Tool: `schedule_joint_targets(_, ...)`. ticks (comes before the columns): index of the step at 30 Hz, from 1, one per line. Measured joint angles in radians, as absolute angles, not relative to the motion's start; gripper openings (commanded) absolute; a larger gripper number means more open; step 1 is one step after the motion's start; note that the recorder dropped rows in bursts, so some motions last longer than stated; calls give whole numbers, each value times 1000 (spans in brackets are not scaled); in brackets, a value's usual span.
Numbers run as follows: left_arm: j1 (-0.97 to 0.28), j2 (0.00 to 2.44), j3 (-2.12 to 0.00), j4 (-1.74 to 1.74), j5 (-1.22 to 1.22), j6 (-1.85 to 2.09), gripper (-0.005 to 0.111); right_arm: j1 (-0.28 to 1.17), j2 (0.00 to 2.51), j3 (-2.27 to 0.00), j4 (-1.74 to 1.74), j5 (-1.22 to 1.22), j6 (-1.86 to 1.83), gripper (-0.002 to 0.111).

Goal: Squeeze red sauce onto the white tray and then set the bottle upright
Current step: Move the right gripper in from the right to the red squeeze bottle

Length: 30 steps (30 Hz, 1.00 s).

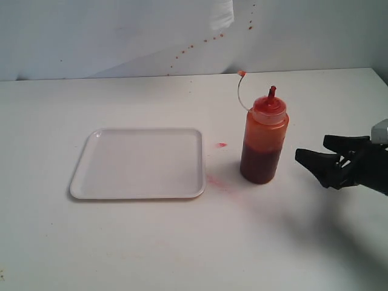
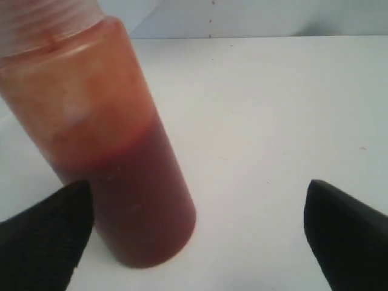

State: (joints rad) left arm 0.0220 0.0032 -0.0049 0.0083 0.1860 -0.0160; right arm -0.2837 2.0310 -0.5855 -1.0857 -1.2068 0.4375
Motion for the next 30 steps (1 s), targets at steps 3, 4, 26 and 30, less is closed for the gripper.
schedule_joint_targets(3, 22, 3, -5, 8, 186, -16, 0, -244, 2031, -586, -1085, -1209, 444, 87)
schedule_joint_targets(4, 22, 3, -5, 8, 186, -16, 0, -234, 2031, -586, -1085, -1209, 446, 87)
schedule_joint_targets(26, 22, 3, -5, 8, 186, -16, 0, -55, 2031, -586, -903, -1209, 427, 87)
schedule_joint_targets(30, 22, 3, -5, 8, 186, -16, 0, -18, 2031, -586, -854, -1209, 427, 87)
